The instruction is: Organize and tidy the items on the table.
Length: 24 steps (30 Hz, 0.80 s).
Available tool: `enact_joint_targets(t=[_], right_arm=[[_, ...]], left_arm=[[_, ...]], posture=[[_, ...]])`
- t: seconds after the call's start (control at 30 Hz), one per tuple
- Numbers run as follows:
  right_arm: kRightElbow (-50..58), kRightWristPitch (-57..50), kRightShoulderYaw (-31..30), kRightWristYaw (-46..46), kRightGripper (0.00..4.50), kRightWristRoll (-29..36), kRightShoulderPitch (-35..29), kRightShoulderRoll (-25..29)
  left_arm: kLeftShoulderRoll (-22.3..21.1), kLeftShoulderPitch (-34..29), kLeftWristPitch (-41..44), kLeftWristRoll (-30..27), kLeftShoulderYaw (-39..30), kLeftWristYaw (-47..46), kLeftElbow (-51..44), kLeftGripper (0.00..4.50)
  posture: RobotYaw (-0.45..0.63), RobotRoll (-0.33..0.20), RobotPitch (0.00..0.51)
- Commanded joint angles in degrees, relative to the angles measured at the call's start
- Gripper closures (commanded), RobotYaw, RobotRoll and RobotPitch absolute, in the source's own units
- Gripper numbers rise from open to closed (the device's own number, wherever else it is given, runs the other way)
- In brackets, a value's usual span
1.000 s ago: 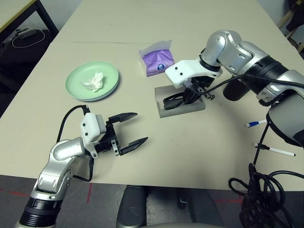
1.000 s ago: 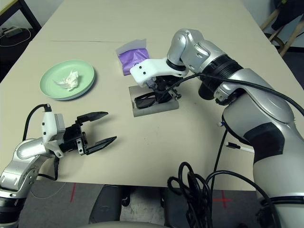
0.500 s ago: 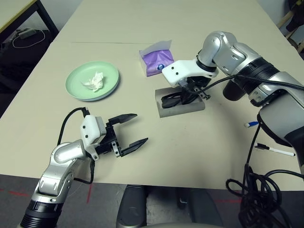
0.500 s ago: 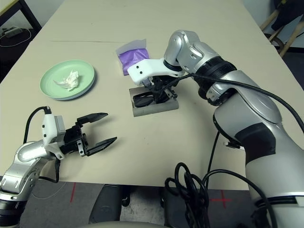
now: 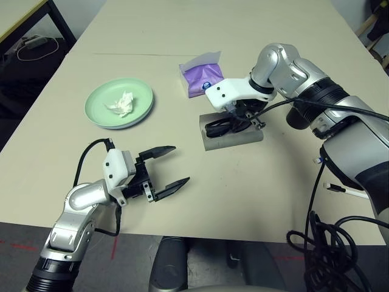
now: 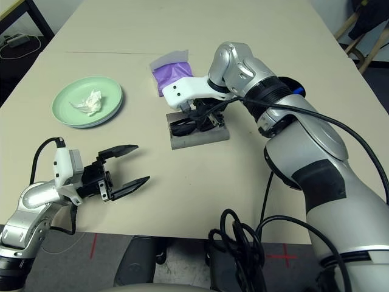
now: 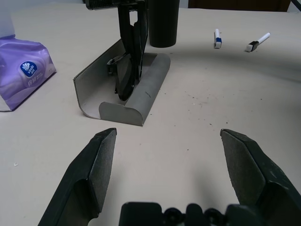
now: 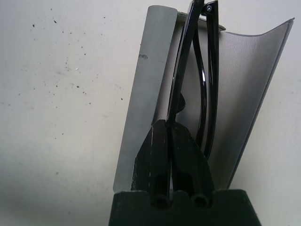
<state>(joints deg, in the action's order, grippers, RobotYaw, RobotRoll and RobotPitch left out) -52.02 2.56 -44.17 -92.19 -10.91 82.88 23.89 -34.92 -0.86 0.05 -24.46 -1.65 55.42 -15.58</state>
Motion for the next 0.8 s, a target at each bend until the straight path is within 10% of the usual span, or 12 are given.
enact_joint_targets(t=[0.03, 0.17, 0.6, 0.8], right_arm=[[1.0, 0.1, -0.9, -0.3, 4.48, 1.0, -1.1, 0.6], [1.5, -0.2, -1.4, -0.3, 4.48, 1.4, -1.6, 0.8], [1.7, -0.9, -0.6, -0.3, 0.05, 1.4, -1.6, 0.4], [0.6, -1.2, 1.1, -0.3, 0.02, 1.4, -0.5, 0.0]], left_arm=[[0.2, -1.2, -0.5, 0.8, 0.7, 0.1, -0.5, 0.0], [0.3, -1.3, -0.5, 0.8, 0.8, 0.1, -0.5, 0.0], [0.3, -1.4, -0.6, 0.8, 0.9, 0.1, -0.4, 0.0], [0.4, -0.9, -0.5, 0.8, 0.9, 0.1, -0.2, 0.0]], posture=[[0.23, 0.0, 0.229], [0.23, 0.0, 0.229], [0.23, 0.0, 0.234], [0.23, 0.0, 0.232]])
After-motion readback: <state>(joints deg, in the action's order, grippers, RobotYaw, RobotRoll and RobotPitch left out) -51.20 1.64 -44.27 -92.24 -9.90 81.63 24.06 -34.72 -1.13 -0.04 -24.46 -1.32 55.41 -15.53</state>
